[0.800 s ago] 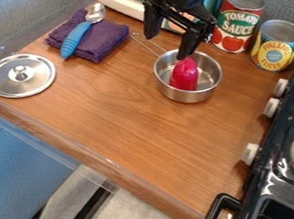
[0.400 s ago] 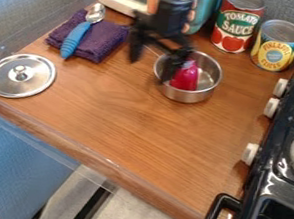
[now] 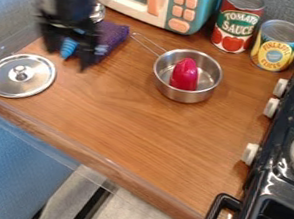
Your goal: Move the pot lid in te corner right of the table
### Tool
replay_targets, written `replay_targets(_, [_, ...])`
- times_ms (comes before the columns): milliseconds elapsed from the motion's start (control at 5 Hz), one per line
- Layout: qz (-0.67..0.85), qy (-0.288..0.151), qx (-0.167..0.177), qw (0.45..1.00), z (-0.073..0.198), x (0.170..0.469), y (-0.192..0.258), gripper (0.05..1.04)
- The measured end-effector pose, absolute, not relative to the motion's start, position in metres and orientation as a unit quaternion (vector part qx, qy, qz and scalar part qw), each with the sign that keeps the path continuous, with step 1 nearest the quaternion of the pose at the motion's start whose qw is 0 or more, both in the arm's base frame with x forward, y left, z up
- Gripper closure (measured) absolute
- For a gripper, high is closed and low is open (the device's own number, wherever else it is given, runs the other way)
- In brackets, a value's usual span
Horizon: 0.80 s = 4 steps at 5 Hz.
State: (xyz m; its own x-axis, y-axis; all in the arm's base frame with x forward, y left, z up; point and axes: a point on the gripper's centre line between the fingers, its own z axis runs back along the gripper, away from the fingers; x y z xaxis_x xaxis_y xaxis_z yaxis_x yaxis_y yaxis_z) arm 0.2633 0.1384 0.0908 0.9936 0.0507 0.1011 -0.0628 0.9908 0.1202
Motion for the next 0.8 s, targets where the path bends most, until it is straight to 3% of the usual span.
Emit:
replay_targets(400, [0.019,-0.050,0.041,0.998,0.078,0.243,0.188,0.084])
replay_targets(800, [-0.006,-0.023,0.065,0.998,0.064,0.243,0.204,0.084])
